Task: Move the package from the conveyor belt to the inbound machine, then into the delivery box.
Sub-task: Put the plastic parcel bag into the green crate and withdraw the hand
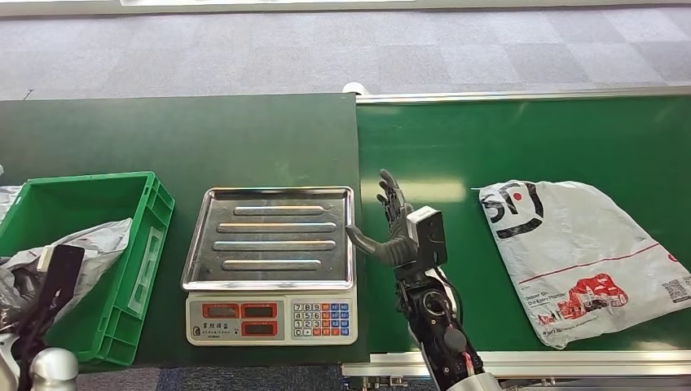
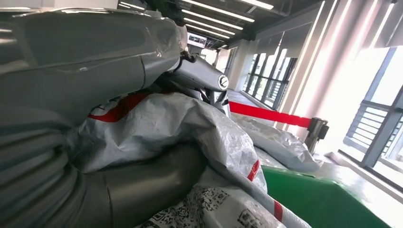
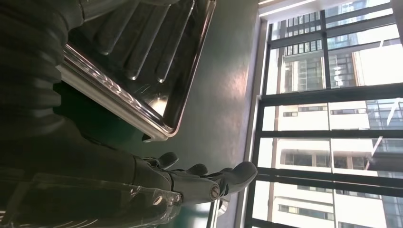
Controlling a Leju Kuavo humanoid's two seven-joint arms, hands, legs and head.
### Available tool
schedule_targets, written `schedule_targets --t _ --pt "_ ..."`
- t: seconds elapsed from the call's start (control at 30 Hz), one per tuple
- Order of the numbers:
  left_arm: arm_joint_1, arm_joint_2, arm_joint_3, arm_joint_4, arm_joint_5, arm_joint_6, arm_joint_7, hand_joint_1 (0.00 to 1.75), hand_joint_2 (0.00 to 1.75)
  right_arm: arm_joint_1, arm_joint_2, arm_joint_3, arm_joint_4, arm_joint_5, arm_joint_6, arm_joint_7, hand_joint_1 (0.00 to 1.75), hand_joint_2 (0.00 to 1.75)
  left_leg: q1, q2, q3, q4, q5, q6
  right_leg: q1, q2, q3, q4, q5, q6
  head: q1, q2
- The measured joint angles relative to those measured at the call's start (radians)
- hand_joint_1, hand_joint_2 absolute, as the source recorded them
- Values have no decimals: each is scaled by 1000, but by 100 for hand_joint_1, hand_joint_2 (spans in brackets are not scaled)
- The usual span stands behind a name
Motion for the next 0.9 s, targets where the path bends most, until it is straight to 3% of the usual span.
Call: schedule_targets --t 0.13,0.17,0.3,0.43,0.57,0.9 --pt "1 -19 54 -23 45 -18 -33 7 175 -32 21 0 35 9 9 3 0 175 0 0 0 0 0 0 0 0 0 0 0 0 0 0" --pt "2 -18 65 -29 62 -17 -40 0 175 -39 23 0 40 9 11 7 0 175 0 0 0 0 0 0 0 0 0 0 0 0 0 0" --pt "21 10 88 -45 146 15 -65 0 175 -45 23 0 43 0 13 24 0 175 0 0 0 0 0 0 0 0 0 0 0 0 0 0" --pt "49 105 72 -17 302 74 -102 0 175 -30 13 0 42 -22 -2 26 0 175 1 0 0 0 0 0 1 0 -2 0 0 0 0 0" --pt "57 178 45 24 352 110 -119 0 175 -13 2 -1 33 -32 -12 25 0 175 1 0 0 0 0 0 1 0 -1 0 -1 -1 0 0" --pt "66 232 15 68 359 118 -121 0 175 -1 -9 -1 24 -34 -14 25 0 175 1 0 0 0 0 0 1 0 -1 0 -1 -1 0 0"
